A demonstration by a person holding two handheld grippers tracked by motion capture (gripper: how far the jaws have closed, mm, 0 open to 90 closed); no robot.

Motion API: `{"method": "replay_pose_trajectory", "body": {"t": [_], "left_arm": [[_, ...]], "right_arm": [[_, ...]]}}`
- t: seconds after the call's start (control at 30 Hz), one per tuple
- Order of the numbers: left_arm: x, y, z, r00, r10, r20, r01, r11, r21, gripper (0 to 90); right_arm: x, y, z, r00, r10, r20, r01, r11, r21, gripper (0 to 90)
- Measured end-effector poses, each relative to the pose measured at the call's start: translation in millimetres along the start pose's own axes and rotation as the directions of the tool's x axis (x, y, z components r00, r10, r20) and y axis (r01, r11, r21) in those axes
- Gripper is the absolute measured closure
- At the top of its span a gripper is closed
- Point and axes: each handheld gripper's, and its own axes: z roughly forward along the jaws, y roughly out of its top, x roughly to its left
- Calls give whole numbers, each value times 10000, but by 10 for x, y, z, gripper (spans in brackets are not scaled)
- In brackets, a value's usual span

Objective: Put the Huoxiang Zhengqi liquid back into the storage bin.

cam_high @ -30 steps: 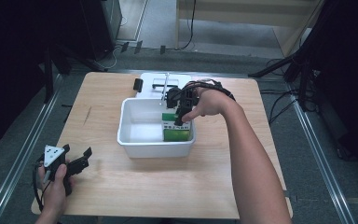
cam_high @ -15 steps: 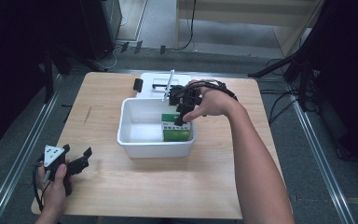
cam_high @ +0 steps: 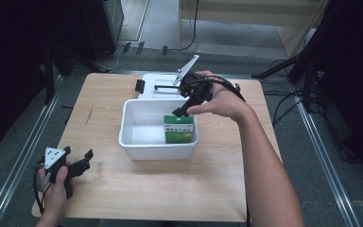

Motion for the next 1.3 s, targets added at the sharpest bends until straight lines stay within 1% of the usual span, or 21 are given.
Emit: {"method": "replay_pose_trajectory", "body": {"t": [0.07, 0.13, 0.17, 0.2, 0.3, 0.33, 0.4, 0.43, 0.47, 0.5, 0.57, 0.63, 0.67, 0.77, 0.8, 0.93, 1.07, 1.1, 1.13, 1.2, 1.3], "left_arm": [[-2, 0, -2, 10000, 5, -2, -5, 10000, -10, 140], [-2, -1, -4, 10000, 4, 4, -4, 10000, 11, 140], [-2, -1, -4, 10000, 3, 6, -3, 10000, 11, 140], [-2, -1, -3, 10000, 6, 9, -6, 10000, 13, 141], [-2, 0, -3, 10000, 14, 11, -14, 10000, 25, 140], [-2, 0, -3, 10000, 14, 15, -14, 10000, 24, 140], [-1, 0, -2, 10000, 10, 14, -10, 10000, 24, 140], [-1, 0, -3, 10000, 10, 13, -10, 10000, 25, 140], [-1, 0, -3, 10000, 10, 11, -10, 10000, 26, 141], [-2, 0, -3, 10000, 12, 10, -12, 10000, 26, 140], [-2, 0, -3, 10000, 17, 7, -17, 10000, 30, 141], [-2, 0, -2, 10000, 14, 1, -14, 10000, 29, 141], [-2, 0, -2, 10000, 11, 0, -11, 10000, 28, 141], [-2, 0, -2, 10000, 24, -3, -24, 10000, 35, 141], [-2, 0, -2, 10000, 25, -4, -25, 10000, 35, 140], [-4, 0, -2, 10000, 43, -11, -43, 10000, 34, 140], [-5, 0, -3, 10000, 69, -24, -69, 10000, 33, 140], [-6, 0, -2, 10000, 69, -39, -68, 10000, 23, 140], [-5, 0, -2, 10000, 67, -33, -67, 10000, 29, 141], [-5, 1, -3, 10000, 63, -35, -63, 10000, 44, 141], [-6, 0, -3, 10000, 66, -51, -66, 10000, 36, 140]], "right_arm": [[-25, -36, -48, 9985, 379, 385, -353, 9973, -641, 160], [-60, -79, -92, 9899, 814, 1162, -667, 9899, -1252, 127], [-85, -111, -121, 9813, 1194, 1512, -951, 9827, -1590, 124], [-99, -131, -136, 9761, 1409, 1653, -1099, 9769, -1833, 100], [-166, -214, -184, 9487, 2382, 2077, -1843, 9509, -2486, 0], [-189, -248, -200, 9355, 2663, 2323, -1991, 9403, -2762, 0], [-232, -336, -226, 8887, 3612, 2824, -2563, 9021, -3471, 0], [-249, -370, -231, 8754, 3825, 2955, -2663, 8919, -3655, 0], [-270, -426, -241, 8500, 4163, 3229, -2801, 8761, -3923, 0], [-285, -461, -247, 8352, 4374, 3334, -2885, 8645, -4115, 0], [-326, -571, -268, 8153, 4868, 3137, -3206, 8305, -4555, 0], [-341, -646, -278, 7917, 5131, 3315, -3278, 8148, -4782, 0], [-345, -707, -288, 7761, 5293, 3427, -3317, 8049, -4920, 0], [-349, -804, -318, 7481, 5560, 3623, -3346, 7875, -5176, 0], [-347, -851, -340, 7311, 5717, 3723, -3334, 7755, -5362, 0], [-324, -989, -407, 6816, 6213, 3865, -3348, 7345, -5903, 0], [-293, -1120, -424, 6542, 6302, 4181, -3248, 7334, -5972, 0], [-282, -1158, -429, 6414, 6384, 4254, -3235, 7279, -6046, 0], [-273, -1209, -438, 6347, 6491, 4193, -3285, 7178, -6139, 0], [-253, -1290, -446, 6212, 6576, 4262, -3270, 7118, -6216, 0], [-215, -1399, -436, 6025, 6603, 4483, -3238, 7156, -6189, 0]]}}
